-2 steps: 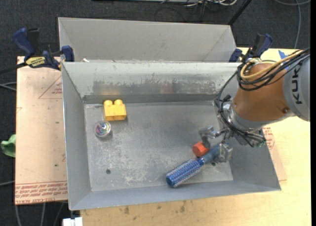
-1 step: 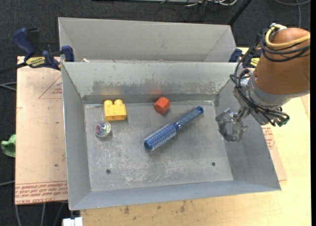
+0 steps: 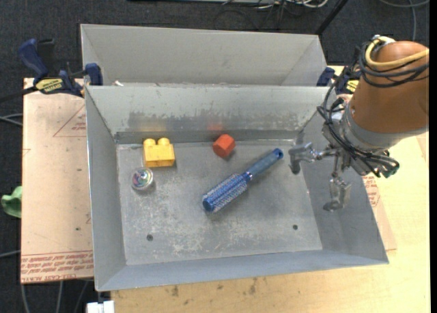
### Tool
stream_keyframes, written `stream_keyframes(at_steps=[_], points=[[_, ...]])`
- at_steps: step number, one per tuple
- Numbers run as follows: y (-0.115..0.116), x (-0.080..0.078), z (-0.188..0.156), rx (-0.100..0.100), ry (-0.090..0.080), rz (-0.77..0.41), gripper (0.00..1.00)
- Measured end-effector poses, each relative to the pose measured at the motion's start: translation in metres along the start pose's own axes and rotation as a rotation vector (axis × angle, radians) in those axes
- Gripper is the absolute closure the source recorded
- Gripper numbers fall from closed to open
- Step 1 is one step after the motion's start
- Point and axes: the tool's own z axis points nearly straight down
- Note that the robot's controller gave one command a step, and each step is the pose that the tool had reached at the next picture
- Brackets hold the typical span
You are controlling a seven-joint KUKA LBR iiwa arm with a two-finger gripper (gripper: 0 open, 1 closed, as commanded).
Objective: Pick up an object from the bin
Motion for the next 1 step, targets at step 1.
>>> stream_keyframes(at_steps=[1], points=[[0.006,-0.0773,0.0771,-0.004,0.001,0.102,0.0]])
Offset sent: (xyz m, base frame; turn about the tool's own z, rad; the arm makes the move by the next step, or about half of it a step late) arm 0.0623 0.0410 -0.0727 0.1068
